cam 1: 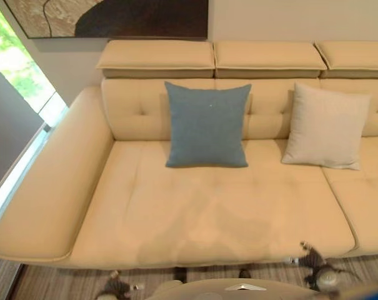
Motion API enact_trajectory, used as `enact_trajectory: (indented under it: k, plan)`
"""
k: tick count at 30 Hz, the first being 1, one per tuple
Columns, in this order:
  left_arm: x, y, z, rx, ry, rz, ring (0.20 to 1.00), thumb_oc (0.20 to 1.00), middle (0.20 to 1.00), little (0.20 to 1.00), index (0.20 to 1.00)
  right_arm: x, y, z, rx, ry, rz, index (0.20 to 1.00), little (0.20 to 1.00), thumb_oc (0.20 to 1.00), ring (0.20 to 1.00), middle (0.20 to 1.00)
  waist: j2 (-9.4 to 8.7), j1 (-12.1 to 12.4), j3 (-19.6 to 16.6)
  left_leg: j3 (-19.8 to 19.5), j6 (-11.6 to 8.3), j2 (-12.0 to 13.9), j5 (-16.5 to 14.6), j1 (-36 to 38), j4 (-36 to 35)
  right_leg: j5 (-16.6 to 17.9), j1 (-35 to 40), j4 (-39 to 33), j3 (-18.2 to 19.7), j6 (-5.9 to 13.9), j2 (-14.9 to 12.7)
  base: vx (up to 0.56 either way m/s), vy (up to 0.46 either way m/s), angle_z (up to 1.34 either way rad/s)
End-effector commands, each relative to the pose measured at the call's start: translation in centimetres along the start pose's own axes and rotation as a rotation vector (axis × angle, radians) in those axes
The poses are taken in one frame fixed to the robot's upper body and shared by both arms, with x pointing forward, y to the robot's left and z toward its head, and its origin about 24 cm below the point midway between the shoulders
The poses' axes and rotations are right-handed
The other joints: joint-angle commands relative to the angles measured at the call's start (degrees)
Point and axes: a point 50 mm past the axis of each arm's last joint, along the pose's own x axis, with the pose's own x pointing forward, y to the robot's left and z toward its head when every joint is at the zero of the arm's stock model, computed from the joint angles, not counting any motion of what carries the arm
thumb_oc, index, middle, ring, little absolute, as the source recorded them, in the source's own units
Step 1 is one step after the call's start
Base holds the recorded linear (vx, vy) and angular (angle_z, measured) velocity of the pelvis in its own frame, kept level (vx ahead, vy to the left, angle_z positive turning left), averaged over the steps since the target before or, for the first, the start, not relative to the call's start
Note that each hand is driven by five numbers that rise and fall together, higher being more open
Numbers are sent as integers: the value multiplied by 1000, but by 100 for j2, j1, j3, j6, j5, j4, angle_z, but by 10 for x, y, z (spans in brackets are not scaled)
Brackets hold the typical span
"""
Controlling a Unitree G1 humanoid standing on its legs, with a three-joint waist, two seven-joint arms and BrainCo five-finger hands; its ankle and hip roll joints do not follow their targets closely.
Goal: Pick up all the scattered cushions and arrange them neatly on the sofa.
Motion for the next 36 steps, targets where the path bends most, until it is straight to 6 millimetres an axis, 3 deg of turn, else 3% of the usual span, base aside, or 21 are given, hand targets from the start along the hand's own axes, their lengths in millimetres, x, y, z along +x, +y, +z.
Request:
enact_trajectory:
  k: [1, 3, 4, 5, 7, 8, 11, 14, 17, 21, 23, 25, 26, 30, 36]
  plan:
    - [8, 18, 52, 11, -154, 32, 1000, 1000, 1000, 1000, 1000, 7, -18, 29, 26, -79, -59, 1000, 1000, 1000, 1000, 1000, -107, 73, 275, -71, -380, 234, -495, 68, 215, -666, -135, 376, -12, -116, 235, -240, -141, 45]
    - [9, 11, 69, 28, -205, 18, 1000, 1000, 1000, 1000, 1000, 8, -21, 31, 41, -75, -76, 1000, 1000, 1000, 1000, 1000, -169, 53, 411, -141, -422, 265, -480, -246, 481, -673, -226, 384, -117, -174, 226, -333, -79, 60]
    - [9, 7, 76, 27, -229, 2, 1000, 1000, 1000, 1000, 1000, 8, -22, 30, 57, -67, -80, 1000, 1000, 1000, 1000, 1000, -284, -17, 465, -70, -324, 202, -984, -252, 1079, -557, -438, 457, -221, -199, 86, -429, -44, 67]
    - [8, 5, 77, 25, -233, -5, 1000, 1000, 1000, 1000, 1000, 8, -23, 29, 61, -65, -84, 1000, 1000, 1000, 1000, 1000, -333, -73, 405, -18, -289, 159, -1170, -213, 1243, -495, -519, 409, -261, -163, 9, -301, -13, 63]
    - [8, 4, 74, 23, -227, -9, 1000, 1000, 1000, 1000, 1000, 8, -23, 28, 63, -66, -80, 1000, 1000, 1000, 1000, 1000, -340, -106, 362, -4, -288, 153, -1373, -69, 1455, -404, -566, 375, -223, -163, -3, -136, 59, 47]
    - [7, -1, 70, 30, -221, -24, 1000, 1000, 1000, 1000, 1000, 8, -23, 27, 43, -63, -74, 1000, 1000, 1000, 1000, 1000, -287, -119, 302, -211, -299, 74, -1554, 243, 1560, -265, -648, 336, -112, -133, 33, -140, 90, 28]
    - [7, -10, 76, 59, -244, -41, 1000, 1000, 1000, 1000, 1000, 8, -21, 28, 27, -62, -69, 1000, 1000, 1000, 1000, 1000, -231, -226, 226, -291, -222, -10, -1764, 495, 1246, -97, -828, 362, -37, -38, 5, -141, 143, -3]
    - [7, -14, 82, 83, -261, -51, 1000, 1000, 1000, 1000, 1000, 9, -19, 30, 22, -60, -63, 1000, 1000, 1000, 1000, 1000, -190, -270, 215, -219, -142, -67, -1778, 614, 973, 47, -950, 409, -8, 23, -60, -144, 203, -4]
    - [7, -14, 91, 135, -281, -46, 1000, 1000, 1000, 1000, 1000, 10, -13, 39, -12, -74, -49, 1000, 1000, 1000, 1000, 1000, -291, -200, 346, -395, 51, -431, -1837, 529, 924, 418, -1247, 397, 89, 237, -284, -233, 272, -35]
    - [8, -11, 91, 148, -269, -34, 1000, 1000, 1000, 1000, 1000, 11, -8, 46, -55, -82, -33, 1000, 1000, 1000, 1000, 1000, -305, -131, 473, -347, 160, -554, -1793, 476, 889, 464, -1463, 550, 28, 393, -447, -182, 137, -30]
    - [9, -6, 95, 194, -272, -20, 1000, 1000, 1000, 1000, 1000, 11, -3, 46, -69, -78, -13, 1000, 1000, 1000, 1000, 1000, -234, -25, 561, -232, 319, -553, -1630, 238, 997, -66, -1310, 1523, 114, 226, -396, -386, 181, -59]
    - [9, -4, 95, 189, -268, -18, 1000, 1000, 1000, 1000, 1000, 11, -2, 43, -65, -69, -8, 1000, 1000, 1000, 1000, 1000, -208, 22, 513, -214, 362, -552, -1555, 217, 940, -232, -1215, 1761, 89, 188, -361, -145, 70, -30]
    - [9, -4, 92, 191, -261, -19, 1000, 1000, 1000, 1000, 1000, 10, 1, 38, -59, -51, 1, 1000, 1000, 1000, 1000, 1000, -207, 78, 447, -191, 354, -549, -1506, 190, 908, -405, -966, 1748, 67, 158, -295, -110, 19, -9]
    - [9, -8, 82, 171, -232, -25, 1000, 1000, 1000, 1000, 1000, 8, 12, 32, -86, -28, 27, 1000, 1000, 1000, 1000, 1000, -327, 191, 189, -42, 239, -553, -1420, 147, 781, -309, -518, 869, -20, 147, -188, -53, -71, -23]
    - [9, -12, 71, 162, -194, -38, 1000, 1000, 1000, 1000, 1000, 8, 13, 32, -76, -30, 27, 1000, 1000, 1000, 1000, 1000, -299, 164, 34, 75, 181, -482, -1251, 316, 392, -130, -262, 129, 10, 163, -39, -3, -55, -5]
